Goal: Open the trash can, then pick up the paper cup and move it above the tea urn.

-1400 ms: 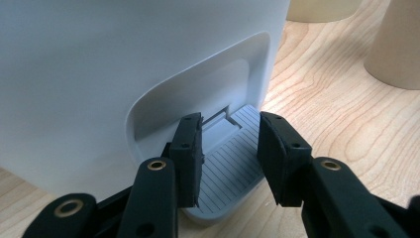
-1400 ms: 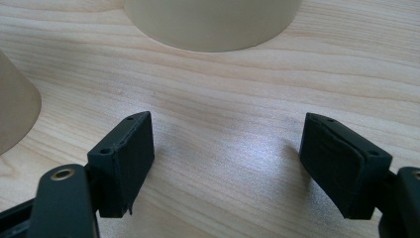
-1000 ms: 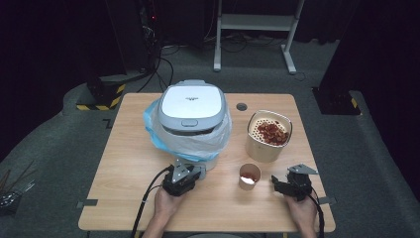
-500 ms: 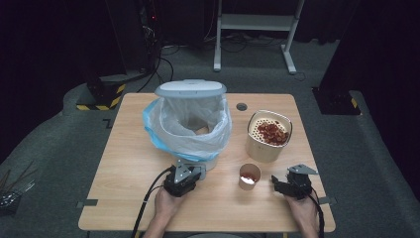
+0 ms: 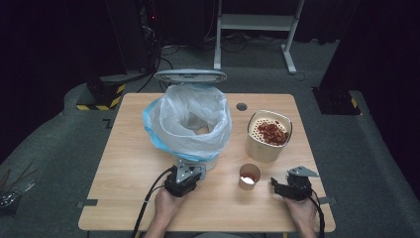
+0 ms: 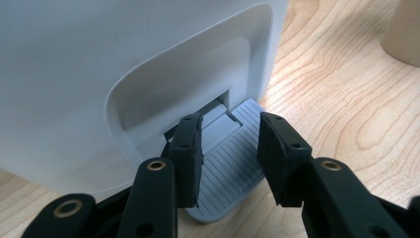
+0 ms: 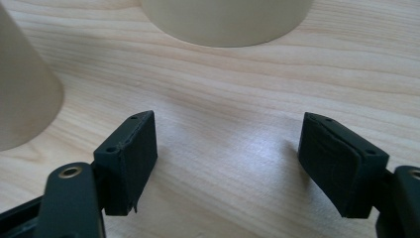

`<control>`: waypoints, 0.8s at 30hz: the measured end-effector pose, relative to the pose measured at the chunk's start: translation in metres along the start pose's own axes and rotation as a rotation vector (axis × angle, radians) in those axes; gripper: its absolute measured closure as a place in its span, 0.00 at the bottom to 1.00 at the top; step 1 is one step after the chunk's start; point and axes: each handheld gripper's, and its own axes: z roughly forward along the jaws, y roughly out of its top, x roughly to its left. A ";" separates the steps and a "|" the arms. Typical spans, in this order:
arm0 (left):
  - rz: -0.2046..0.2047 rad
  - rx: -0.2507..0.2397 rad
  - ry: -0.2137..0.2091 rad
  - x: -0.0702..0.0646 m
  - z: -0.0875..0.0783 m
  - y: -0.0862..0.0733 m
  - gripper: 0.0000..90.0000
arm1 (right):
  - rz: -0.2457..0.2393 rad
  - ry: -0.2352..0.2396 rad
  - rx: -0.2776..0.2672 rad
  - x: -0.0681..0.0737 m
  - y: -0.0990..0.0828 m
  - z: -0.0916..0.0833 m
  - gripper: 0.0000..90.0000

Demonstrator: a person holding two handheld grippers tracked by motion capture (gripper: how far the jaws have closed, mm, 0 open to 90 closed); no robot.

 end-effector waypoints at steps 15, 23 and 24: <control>-0.012 0.008 -0.011 0.001 0.000 0.000 0.67 | -0.010 0.029 -0.055 0.006 -0.009 -0.013 0.33; -0.020 0.003 -0.012 0.001 0.000 0.000 0.67 | -0.039 0.047 -0.079 0.014 -0.011 -0.018 0.33; -0.020 0.003 -0.011 0.001 0.001 0.000 0.67 | -0.043 0.051 -0.079 0.015 -0.011 -0.019 0.33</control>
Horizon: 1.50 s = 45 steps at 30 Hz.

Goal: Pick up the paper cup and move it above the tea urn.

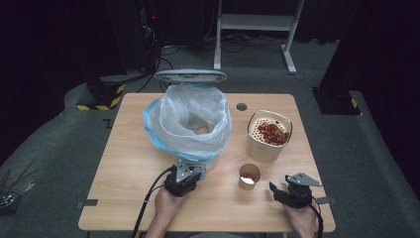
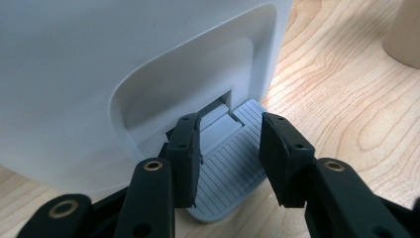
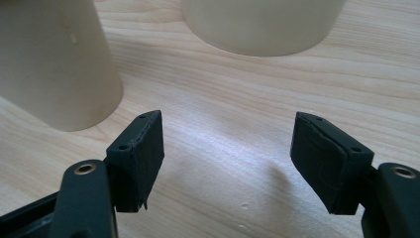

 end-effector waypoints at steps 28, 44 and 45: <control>0.001 0.001 0.004 0.000 0.000 0.000 0.66 | -0.080 0.140 -0.007 0.039 0.000 0.001 0.29; -0.001 0.001 0.003 0.000 0.000 0.000 0.66 | -0.104 0.202 -0.043 0.055 0.011 0.009 0.25; -0.001 0.000 0.003 0.000 0.000 0.000 0.66 | -0.108 0.203 -0.045 0.055 0.012 0.010 0.25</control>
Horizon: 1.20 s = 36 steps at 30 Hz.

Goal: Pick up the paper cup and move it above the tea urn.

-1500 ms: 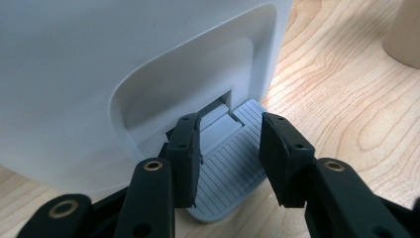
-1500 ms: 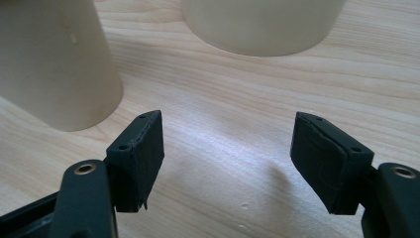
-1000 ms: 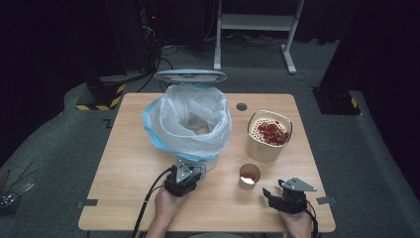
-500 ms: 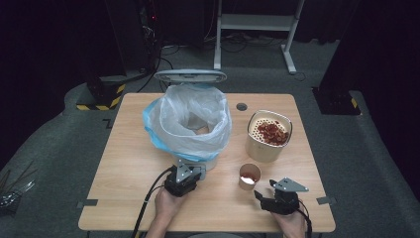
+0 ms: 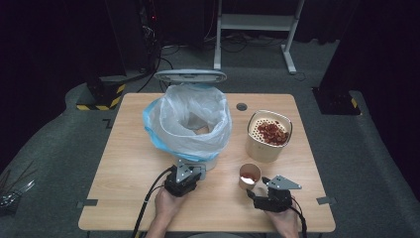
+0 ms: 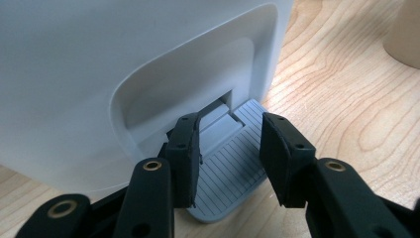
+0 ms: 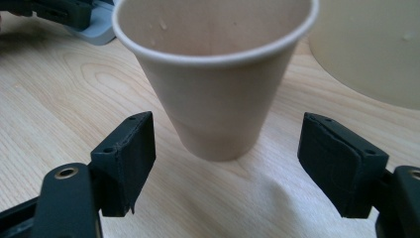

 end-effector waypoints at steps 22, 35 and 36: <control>0.002 0.001 0.004 0.000 0.000 0.000 0.66 | 0.008 0.006 -0.050 0.005 0.012 0.014 0.29; 0.002 -0.001 0.006 0.000 0.000 0.000 0.66 | 0.016 0.003 -0.076 0.004 0.013 0.016 0.31; 0.002 0.000 0.007 0.000 0.000 0.000 0.66 | 0.016 0.003 -0.076 0.004 0.013 0.016 0.31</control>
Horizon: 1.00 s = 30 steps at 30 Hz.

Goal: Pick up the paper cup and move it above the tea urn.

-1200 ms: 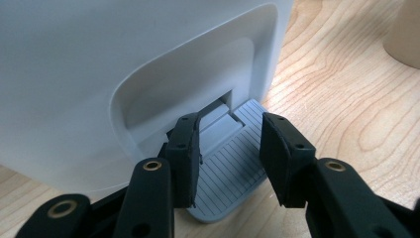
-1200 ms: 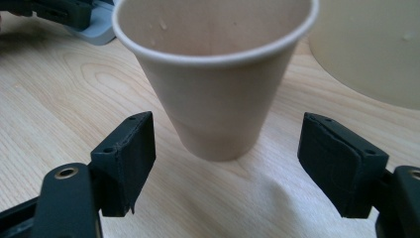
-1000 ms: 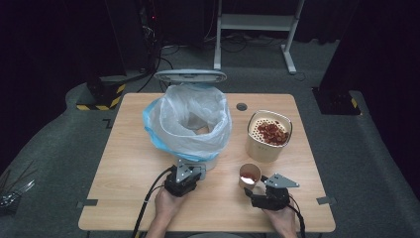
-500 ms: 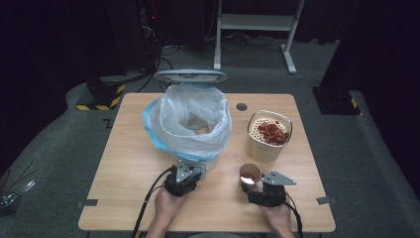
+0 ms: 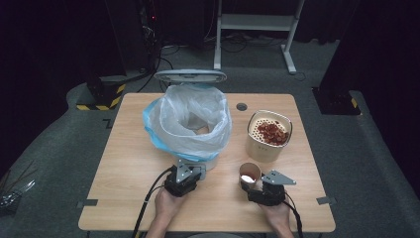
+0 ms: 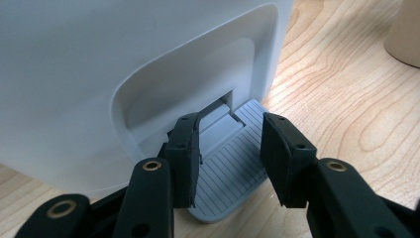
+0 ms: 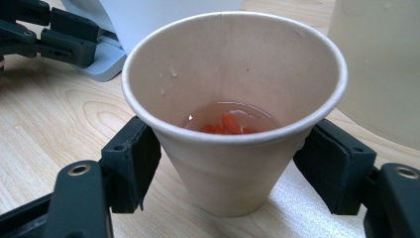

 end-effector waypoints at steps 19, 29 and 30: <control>-0.001 -0.001 0.001 0.000 0.000 0.000 0.66 | -0.019 -0.023 -0.032 0.000 0.001 -0.005 0.35; 0.000 -0.002 0.004 0.000 0.000 0.000 0.66 | -0.017 -0.012 -0.036 -0.005 0.001 -0.010 0.37; 0.000 -0.001 0.004 0.000 0.000 0.000 0.66 | -0.017 -0.014 -0.036 -0.006 0.001 -0.011 0.37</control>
